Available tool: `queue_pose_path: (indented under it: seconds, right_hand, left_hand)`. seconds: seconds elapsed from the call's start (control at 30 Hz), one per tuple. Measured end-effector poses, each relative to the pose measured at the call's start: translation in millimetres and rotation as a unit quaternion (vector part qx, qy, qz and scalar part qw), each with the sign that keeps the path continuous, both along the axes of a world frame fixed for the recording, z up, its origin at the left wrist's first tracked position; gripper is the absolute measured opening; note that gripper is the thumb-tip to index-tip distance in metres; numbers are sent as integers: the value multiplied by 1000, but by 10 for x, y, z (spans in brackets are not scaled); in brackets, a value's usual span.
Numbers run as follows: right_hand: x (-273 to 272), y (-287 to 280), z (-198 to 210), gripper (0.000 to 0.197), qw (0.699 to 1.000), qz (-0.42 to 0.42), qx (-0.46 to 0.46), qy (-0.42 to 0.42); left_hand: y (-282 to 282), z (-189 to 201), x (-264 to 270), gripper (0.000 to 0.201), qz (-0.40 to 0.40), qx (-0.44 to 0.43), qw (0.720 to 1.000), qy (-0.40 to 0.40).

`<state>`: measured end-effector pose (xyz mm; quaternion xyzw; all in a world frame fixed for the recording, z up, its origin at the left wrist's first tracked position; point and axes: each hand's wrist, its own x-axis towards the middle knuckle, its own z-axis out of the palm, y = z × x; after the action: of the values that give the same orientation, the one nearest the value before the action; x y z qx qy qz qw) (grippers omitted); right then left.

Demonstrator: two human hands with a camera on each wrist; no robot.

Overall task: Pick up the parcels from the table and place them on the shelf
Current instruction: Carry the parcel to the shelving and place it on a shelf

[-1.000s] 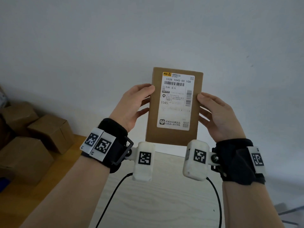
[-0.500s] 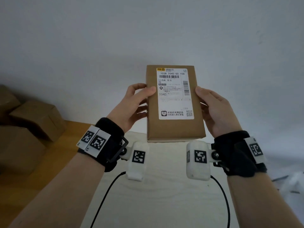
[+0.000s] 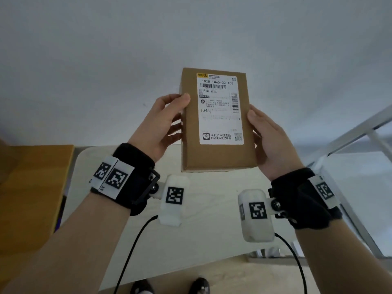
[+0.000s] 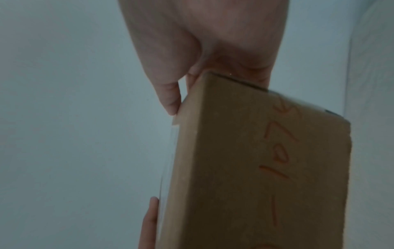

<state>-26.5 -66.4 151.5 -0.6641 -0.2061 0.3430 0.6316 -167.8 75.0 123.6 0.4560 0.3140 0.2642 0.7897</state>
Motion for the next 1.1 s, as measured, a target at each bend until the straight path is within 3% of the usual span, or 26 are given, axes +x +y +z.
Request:
queue_pose_path:
  seconds: [0.4,0.57,0.83,1.1]
  right_hand:
    - [147,-1700,488,36,992,-80,70,-70]
    - [115,-2879,674,36,983,-97,108,-115]
    - [50,-4765,898,37,966,-145,180,-112]
    - [223,-6223,1185,38,939,-216,226,-143]
  left_hand:
    - [-1369,612,437,26,-107,87,988,-68]
    - [-2456,886,552,27,-139,125,978,-91]
    - [-4309,1205,734,37,-181,192,957,-123]
    - [-5714,1571,1159,36,-239,241,923,-179]
